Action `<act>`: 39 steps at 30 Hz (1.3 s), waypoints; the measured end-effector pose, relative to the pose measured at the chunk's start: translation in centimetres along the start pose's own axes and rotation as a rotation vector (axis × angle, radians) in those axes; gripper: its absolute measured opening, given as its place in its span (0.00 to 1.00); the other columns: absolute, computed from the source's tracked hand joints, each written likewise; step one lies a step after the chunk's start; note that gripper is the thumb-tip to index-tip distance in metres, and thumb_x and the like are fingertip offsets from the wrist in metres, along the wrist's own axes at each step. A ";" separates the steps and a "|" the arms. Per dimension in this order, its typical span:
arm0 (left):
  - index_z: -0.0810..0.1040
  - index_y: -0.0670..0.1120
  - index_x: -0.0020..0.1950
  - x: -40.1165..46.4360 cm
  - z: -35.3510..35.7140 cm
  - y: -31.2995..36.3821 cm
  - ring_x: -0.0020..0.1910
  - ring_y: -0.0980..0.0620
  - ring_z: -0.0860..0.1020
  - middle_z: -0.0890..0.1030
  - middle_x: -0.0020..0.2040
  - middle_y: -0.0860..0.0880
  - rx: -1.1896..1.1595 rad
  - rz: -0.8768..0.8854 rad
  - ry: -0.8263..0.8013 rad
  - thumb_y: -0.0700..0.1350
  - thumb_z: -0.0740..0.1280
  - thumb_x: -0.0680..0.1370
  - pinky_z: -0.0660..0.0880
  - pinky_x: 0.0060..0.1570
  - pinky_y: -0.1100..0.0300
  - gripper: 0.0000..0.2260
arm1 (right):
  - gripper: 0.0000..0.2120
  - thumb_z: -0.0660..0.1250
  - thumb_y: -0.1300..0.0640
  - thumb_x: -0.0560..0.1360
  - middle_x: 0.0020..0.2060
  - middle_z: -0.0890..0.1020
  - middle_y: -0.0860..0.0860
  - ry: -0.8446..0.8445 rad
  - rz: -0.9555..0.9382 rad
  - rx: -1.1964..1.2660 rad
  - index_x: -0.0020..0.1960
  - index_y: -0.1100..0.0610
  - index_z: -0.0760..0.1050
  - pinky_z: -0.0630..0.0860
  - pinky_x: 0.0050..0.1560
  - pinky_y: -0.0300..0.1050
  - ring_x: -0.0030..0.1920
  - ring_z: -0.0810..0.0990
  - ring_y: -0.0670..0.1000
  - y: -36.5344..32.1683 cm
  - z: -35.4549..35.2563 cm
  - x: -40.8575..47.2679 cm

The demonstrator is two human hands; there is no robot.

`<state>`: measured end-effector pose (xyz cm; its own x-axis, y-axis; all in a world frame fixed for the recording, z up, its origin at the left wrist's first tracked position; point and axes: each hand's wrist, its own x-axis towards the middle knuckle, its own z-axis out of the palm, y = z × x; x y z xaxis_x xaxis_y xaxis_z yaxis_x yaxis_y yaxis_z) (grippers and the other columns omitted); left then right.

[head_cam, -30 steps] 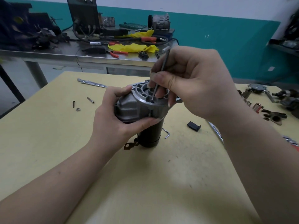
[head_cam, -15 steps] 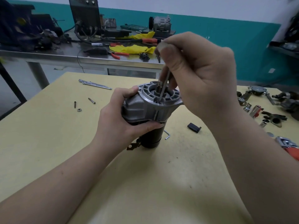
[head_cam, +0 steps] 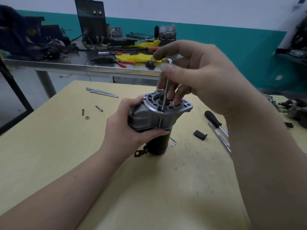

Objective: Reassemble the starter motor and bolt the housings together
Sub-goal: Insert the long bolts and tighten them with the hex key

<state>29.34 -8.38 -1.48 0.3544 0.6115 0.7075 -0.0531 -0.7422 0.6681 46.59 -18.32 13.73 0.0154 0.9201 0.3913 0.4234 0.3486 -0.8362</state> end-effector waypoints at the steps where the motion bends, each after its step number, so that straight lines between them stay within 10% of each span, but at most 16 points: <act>1: 0.71 0.71 0.62 0.0 0.0 -0.1 0.62 0.67 0.82 0.80 0.64 0.74 0.000 0.005 0.004 0.63 0.85 0.60 0.76 0.57 0.75 0.35 | 0.10 0.69 0.63 0.82 0.40 0.86 0.60 -0.010 -0.008 0.013 0.64 0.60 0.77 0.81 0.34 0.49 0.36 0.84 0.60 0.3 -0.1 -0.1; 6: 0.71 0.72 0.63 0.1 0.1 -0.2 0.61 0.66 0.82 0.80 0.64 0.73 -0.005 0.023 0.023 0.62 0.85 0.61 0.76 0.57 0.74 0.36 | 0.11 0.76 0.64 0.78 0.34 0.84 0.59 0.262 -0.121 0.035 0.49 0.60 0.72 0.76 0.27 0.47 0.28 0.81 0.58 2.2 2.1 -0.3; 17: 0.71 0.66 0.64 0.1 0.3 0.0 0.59 0.67 0.82 0.79 0.62 0.75 0.021 0.005 0.005 0.62 0.85 0.62 0.76 0.54 0.75 0.36 | 0.18 0.64 0.66 0.85 0.37 0.81 0.48 0.377 -0.400 -0.282 0.74 0.59 0.76 0.76 0.36 0.44 0.34 0.79 0.48 3.5 4.1 -0.9; 26: 0.66 0.75 0.63 0.2 0.1 -0.1 0.61 0.67 0.81 0.79 0.65 0.72 0.053 -0.022 -0.033 0.65 0.84 0.61 0.76 0.53 0.75 0.38 | 0.11 0.66 0.56 0.85 0.32 0.84 0.48 0.342 -0.279 -0.354 0.55 0.59 0.86 0.74 0.31 0.41 0.29 0.81 0.47 0.9 2.6 -0.5; 36: 0.66 0.74 0.63 0.1 0.0 0.1 0.59 0.68 0.81 0.78 0.62 0.74 0.067 -0.033 -0.033 0.67 0.84 0.60 0.76 0.51 0.76 0.38 | 0.03 0.70 0.61 0.82 0.37 0.85 0.58 0.066 -0.003 0.204 0.54 0.59 0.77 0.73 0.27 0.43 0.29 0.80 0.54 1.1 1.3 -0.3; 39: 0.66 0.74 0.63 0.1 0.1 0.1 0.58 0.67 0.82 0.79 0.62 0.73 0.053 -0.038 -0.034 0.66 0.84 0.60 0.76 0.51 0.76 0.38 | 0.03 0.70 0.67 0.81 0.37 0.86 0.57 0.296 -0.154 0.147 0.51 0.62 0.76 0.75 0.31 0.42 0.29 0.79 0.51 2.9 2.9 -1.1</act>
<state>29.46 -8.41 -1.32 0.3869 0.6303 0.6730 0.0097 -0.7326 0.6806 45.12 -17.80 9.78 0.2323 0.7707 0.5934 0.3070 0.5208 -0.7966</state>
